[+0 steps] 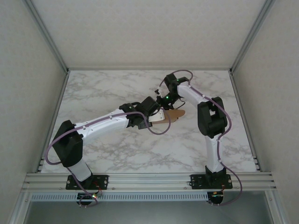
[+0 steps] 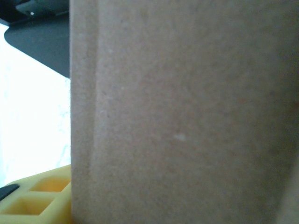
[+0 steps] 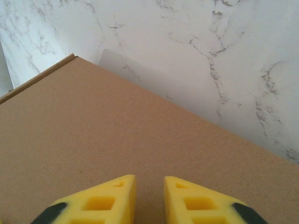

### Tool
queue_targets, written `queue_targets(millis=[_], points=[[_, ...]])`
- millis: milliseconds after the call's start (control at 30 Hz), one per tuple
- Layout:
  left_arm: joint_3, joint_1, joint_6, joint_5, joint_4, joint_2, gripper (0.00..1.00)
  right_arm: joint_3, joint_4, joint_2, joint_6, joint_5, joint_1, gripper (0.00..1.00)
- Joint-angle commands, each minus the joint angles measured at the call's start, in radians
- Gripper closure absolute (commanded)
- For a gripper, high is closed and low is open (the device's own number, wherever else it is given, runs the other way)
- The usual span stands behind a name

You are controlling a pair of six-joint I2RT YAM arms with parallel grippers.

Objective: Fold the paper box

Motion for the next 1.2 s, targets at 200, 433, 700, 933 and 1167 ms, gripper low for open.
queue_targets(millis=[200,433,700,933,1167], points=[[0.037,0.033,-0.051,0.043,0.006,-0.026,0.51,0.028,-0.149,0.110,-0.065,0.089,0.021,0.67],[0.038,0.037,-0.045,0.032,0.017,-0.061,0.52,-0.005,-0.136,0.095,-0.072,0.105,0.055,0.66],[0.019,0.056,-0.045,0.029,0.058,-0.078,0.51,-0.039,-0.195,0.063,-0.085,0.084,0.102,0.70],[-0.019,0.076,-0.039,0.011,0.107,-0.080,0.50,-0.100,-0.184,-0.023,-0.057,0.072,0.108,0.72],[0.024,0.092,-0.041,0.006,0.104,0.020,0.48,-0.077,-0.189,0.000,-0.050,0.052,0.108,0.69]])
